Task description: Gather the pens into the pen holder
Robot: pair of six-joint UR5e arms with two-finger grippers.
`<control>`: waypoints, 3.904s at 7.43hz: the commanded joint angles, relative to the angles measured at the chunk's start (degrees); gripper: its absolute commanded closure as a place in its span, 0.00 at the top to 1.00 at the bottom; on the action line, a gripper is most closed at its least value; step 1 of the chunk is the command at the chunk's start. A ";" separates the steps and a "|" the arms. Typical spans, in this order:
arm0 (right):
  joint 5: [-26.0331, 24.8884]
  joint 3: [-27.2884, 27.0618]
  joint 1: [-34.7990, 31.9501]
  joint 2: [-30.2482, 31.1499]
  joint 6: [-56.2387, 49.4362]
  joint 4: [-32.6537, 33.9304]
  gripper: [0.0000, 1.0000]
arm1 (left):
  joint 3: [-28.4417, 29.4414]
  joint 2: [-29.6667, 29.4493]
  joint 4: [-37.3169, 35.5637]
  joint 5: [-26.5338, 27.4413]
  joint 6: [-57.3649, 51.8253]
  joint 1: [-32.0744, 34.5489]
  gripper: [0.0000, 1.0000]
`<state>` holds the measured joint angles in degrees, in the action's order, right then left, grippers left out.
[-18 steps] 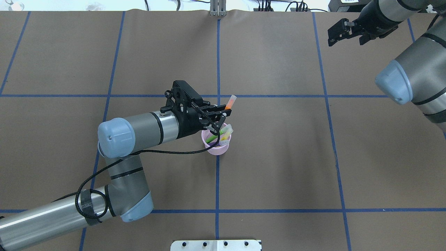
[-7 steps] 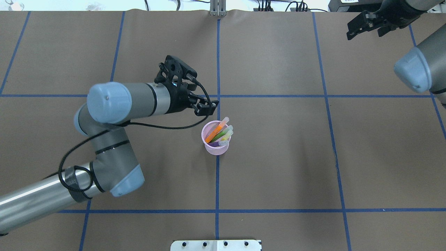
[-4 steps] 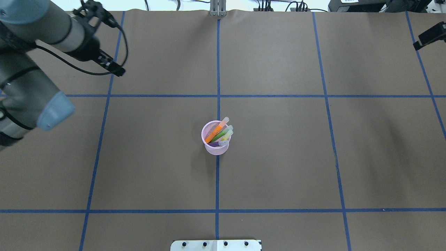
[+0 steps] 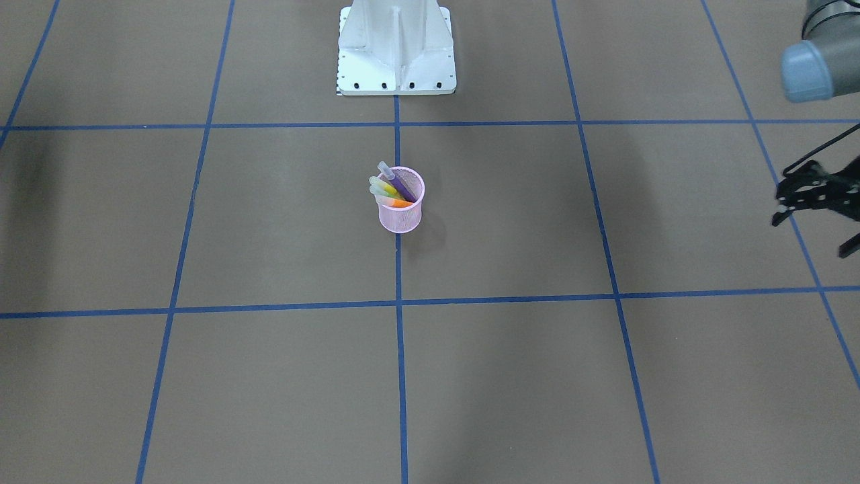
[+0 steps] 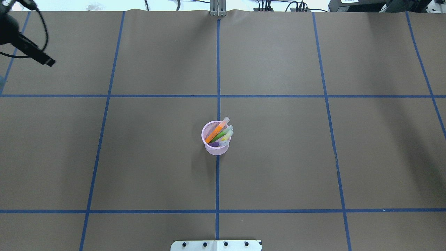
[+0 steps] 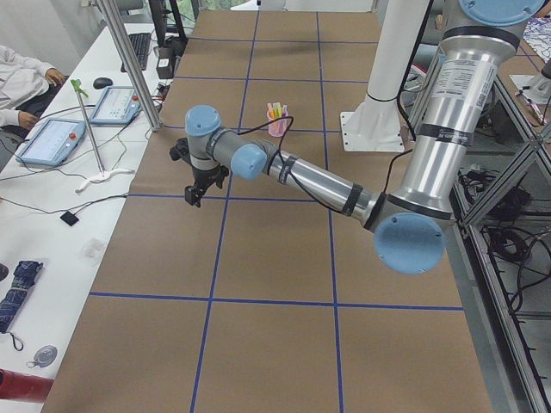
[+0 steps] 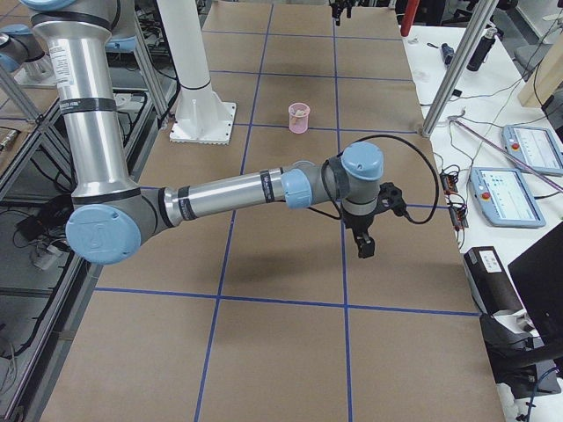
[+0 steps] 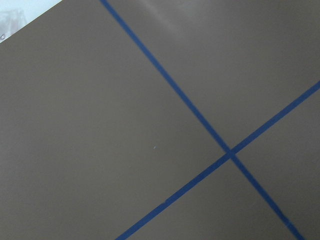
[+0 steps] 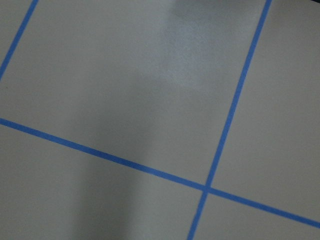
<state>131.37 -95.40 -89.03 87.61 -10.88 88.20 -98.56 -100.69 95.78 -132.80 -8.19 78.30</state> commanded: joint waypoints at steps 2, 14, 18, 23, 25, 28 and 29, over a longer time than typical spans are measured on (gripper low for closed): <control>-0.32 0.13 -2.81 6.96 -3.80 -0.48 1.00 | 4.06 7.34 -7.05 0.18 -4.29 10.53 1.00; 0.38 1.27 -2.81 6.52 -2.92 -0.48 1.00 | -1.28 17.36 -10.79 -0.18 -0.16 15.48 1.00; -0.15 0.22 -2.81 7.23 -3.28 -0.57 1.00 | -2.25 18.42 -10.00 -0.26 -0.78 15.40 1.00; 1.25 -1.89 -2.64 5.73 7.27 -0.39 1.00 | -4.17 19.38 -9.82 0.00 -0.69 15.57 1.00; 1.08 -1.80 -2.64 6.52 6.39 -0.65 1.00 | -4.62 20.09 -9.82 -0.18 -0.78 15.48 1.00; 0.91 -1.80 -2.64 6.61 6.39 -0.74 1.00 | -4.63 20.18 -9.82 -0.18 -0.78 15.48 1.00; 0.91 -1.89 -2.64 6.61 6.48 -0.74 1.00 | -4.63 20.18 -9.82 -0.18 -0.69 15.48 1.00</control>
<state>132.26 -97.20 -91.67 94.19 -4.46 87.49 -103.18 -80.55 85.96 -132.98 -8.95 93.78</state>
